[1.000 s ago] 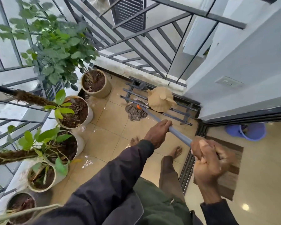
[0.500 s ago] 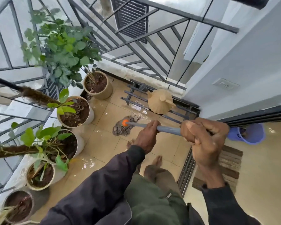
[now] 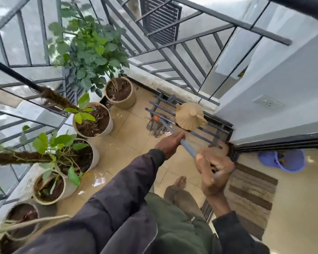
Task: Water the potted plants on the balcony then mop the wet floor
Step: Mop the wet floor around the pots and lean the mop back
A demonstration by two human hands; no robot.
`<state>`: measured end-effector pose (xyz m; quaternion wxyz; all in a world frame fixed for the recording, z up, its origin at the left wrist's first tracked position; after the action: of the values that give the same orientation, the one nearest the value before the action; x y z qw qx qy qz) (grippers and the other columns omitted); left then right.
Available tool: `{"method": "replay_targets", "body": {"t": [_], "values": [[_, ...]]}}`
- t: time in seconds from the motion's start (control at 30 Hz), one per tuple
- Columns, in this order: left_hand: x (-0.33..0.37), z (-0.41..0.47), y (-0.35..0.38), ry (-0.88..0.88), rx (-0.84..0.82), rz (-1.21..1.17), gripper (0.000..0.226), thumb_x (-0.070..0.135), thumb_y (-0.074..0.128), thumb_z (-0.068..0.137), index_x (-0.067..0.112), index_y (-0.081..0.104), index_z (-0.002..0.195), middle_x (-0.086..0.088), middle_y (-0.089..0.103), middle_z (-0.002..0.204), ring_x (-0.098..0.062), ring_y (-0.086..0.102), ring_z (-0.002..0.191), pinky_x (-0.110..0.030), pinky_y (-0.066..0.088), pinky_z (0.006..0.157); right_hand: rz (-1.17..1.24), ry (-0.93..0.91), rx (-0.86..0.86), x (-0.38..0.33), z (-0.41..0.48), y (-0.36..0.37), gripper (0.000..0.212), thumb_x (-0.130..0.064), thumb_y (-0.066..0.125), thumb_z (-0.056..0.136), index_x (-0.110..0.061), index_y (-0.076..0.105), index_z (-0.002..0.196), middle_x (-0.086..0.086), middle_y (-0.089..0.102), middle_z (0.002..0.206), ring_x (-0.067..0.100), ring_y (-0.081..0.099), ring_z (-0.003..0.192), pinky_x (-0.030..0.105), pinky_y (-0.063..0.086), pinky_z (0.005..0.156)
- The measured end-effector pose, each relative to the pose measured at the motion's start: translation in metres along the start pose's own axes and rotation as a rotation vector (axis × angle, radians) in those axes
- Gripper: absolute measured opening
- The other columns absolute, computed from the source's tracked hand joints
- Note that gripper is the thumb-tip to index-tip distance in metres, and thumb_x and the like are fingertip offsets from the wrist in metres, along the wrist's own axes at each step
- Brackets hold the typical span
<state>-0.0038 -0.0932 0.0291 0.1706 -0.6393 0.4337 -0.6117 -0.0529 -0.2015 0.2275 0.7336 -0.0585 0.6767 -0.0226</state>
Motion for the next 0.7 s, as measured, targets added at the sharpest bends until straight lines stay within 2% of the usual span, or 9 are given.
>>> {"method": "replay_targets", "body": {"t": [0.1, 0.2, 0.33, 0.4, 0.5, 0.7], "values": [[-0.008, -0.001, -0.01, -0.083, 0.039, -0.119, 0.026, -0.009, 0.044, 0.092, 0.008, 0.049, 0.112, -0.013, 0.057, 0.109, -0.029, 0.053, 0.09, -0.041, 0.049, 0.075, -0.002, 0.005, 0.033, -0.007, 0.014, 0.015, 0.047, -0.01, 0.054, 0.086, -0.007, 0.035, 0.043, 0.008, 0.031, 0.042, 0.025, 0.026, 0.035, 0.039, 0.021, 0.039], [-0.011, 0.001, -0.032, -0.157, 0.083, -0.199, 0.02, -0.007, 0.044, 0.095, 0.005, 0.048, 0.111, -0.018, 0.058, 0.099, -0.033, 0.053, 0.078, -0.04, 0.041, 0.066, 0.036, -0.015, 0.031, -0.026, 0.042, 0.028, 0.046, -0.009, 0.056, 0.085, -0.015, 0.036, 0.043, 0.006, 0.031, 0.042, 0.024, 0.026, 0.035, 0.038, 0.021, 0.04], [-0.013, -0.011, -0.054, -0.14, 0.136, -0.145, 0.01, 0.006, 0.051, 0.1, 0.01, 0.046, 0.108, -0.01, 0.058, 0.088, -0.03, 0.055, 0.069, -0.043, 0.048, 0.062, 0.171, 0.008, 0.01, -0.035, 0.07, 0.036, 0.046, 0.012, 0.05, 0.081, -0.017, 0.041, 0.046, -0.007, 0.03, 0.042, 0.018, 0.023, 0.038, 0.041, 0.022, 0.042], [-0.017, -0.022, -0.053, -0.15, 0.127, -0.113, 0.009, 0.011, 0.05, 0.102, 0.01, 0.045, 0.109, -0.008, 0.058, 0.086, -0.03, 0.058, 0.068, -0.045, 0.052, 0.061, 0.205, 0.039, 0.005, -0.034, 0.072, 0.037, 0.047, 0.011, 0.05, 0.082, -0.019, 0.041, 0.046, -0.011, 0.032, 0.042, 0.016, 0.023, 0.039, 0.04, 0.024, 0.045], [-0.021, -0.047, -0.041, -0.131, 0.123, -0.108, 0.006, 0.01, 0.05, 0.101, 0.011, 0.047, 0.105, -0.008, 0.06, 0.091, -0.026, 0.058, 0.076, -0.046, 0.054, 0.068, 0.222, 0.042, -0.005, -0.036, 0.062, 0.037, 0.043, -0.002, 0.056, 0.081, -0.018, 0.042, 0.043, -0.006, 0.031, 0.04, 0.016, 0.026, 0.038, 0.04, 0.026, 0.047], [0.002, -0.069, -0.047, 0.011, 0.178, -0.151, 0.006, 0.011, 0.049, 0.102, 0.017, 0.046, 0.103, -0.003, 0.058, 0.096, -0.021, 0.051, 0.079, -0.045, 0.049, 0.063, 0.271, -0.098, -0.048, -0.075, 0.038, 0.035, 0.046, -0.004, 0.053, 0.083, -0.038, 0.058, 0.051, -0.016, 0.038, 0.046, 0.012, 0.033, 0.04, 0.037, 0.029, 0.047]]}}
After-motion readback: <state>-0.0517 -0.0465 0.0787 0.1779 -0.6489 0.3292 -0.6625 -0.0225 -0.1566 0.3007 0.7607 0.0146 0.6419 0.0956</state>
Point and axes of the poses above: each hand's wrist, its own z-axis towards the middle knuckle, its own y-axis out of the palm, x = y × z, the point moved 10 cm from there along z, towards the middle knuckle
